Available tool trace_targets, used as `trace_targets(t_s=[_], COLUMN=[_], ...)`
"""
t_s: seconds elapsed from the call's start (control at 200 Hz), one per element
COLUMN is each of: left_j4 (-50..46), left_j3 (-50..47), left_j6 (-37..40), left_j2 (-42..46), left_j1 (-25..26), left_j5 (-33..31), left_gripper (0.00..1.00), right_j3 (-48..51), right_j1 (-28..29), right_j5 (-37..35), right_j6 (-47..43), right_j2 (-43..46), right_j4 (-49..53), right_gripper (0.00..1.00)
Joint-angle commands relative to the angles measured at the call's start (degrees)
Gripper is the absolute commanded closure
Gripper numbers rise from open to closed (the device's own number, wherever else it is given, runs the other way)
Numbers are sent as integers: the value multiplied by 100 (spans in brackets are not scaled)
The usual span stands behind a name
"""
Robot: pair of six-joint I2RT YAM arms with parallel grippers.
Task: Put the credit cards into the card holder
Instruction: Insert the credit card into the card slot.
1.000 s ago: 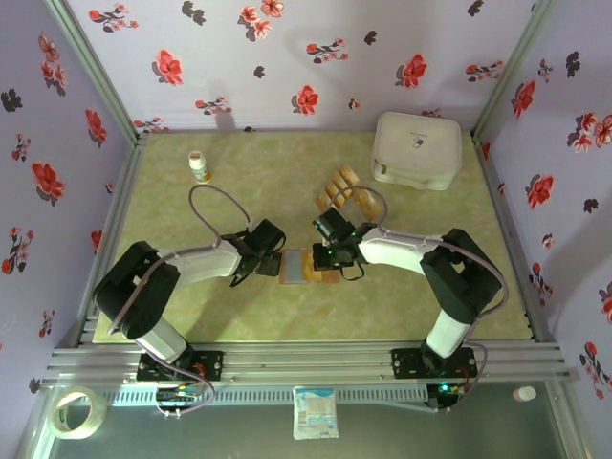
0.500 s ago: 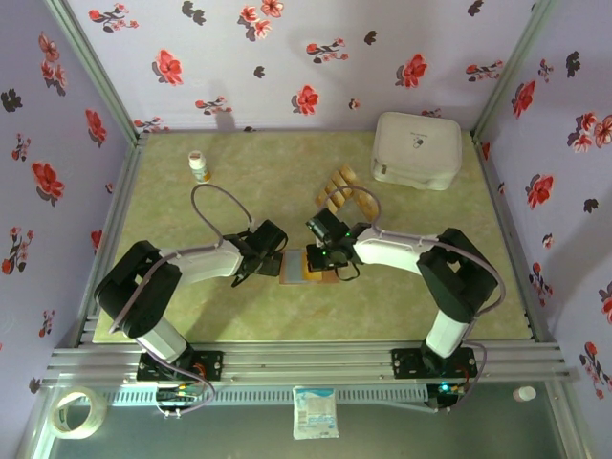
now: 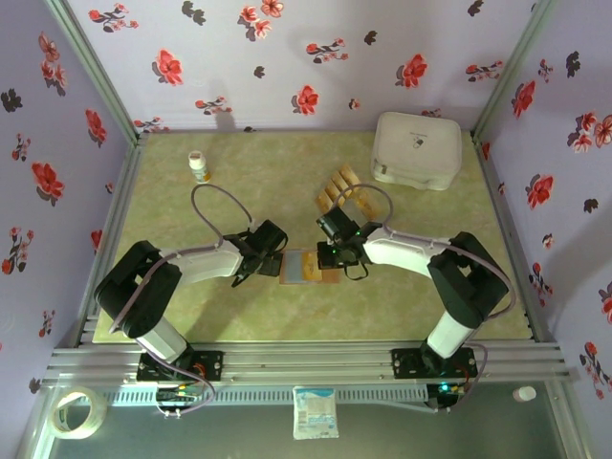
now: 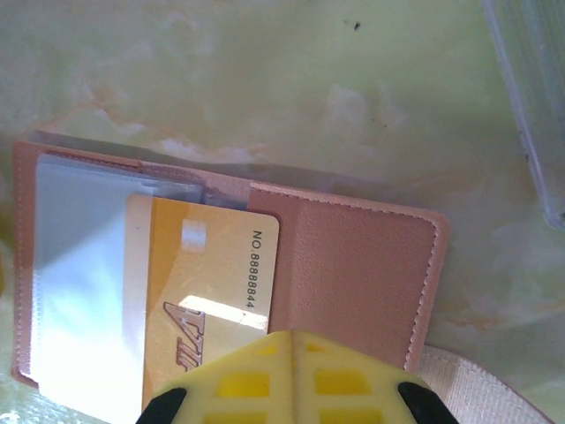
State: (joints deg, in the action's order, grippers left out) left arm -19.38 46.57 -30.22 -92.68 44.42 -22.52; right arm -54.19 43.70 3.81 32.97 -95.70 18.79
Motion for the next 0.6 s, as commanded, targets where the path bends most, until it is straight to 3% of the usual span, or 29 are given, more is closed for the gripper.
trace_targets(t_s=[0.0, 0.595], left_j4=[286, 396], left_j3=[52, 72], left_j6=[72, 61], left_j2=[-268, -402], left_j1=[160, 183], left_j5=[413, 512], left_gripper=[1, 1], right_j3=[72, -274], right_j1=[-3, 273], right_j5=[13, 277], right_j6=[0, 133], right_j2=[-193, -485], right_j4=[-69, -217], right_gripper=[100, 100])
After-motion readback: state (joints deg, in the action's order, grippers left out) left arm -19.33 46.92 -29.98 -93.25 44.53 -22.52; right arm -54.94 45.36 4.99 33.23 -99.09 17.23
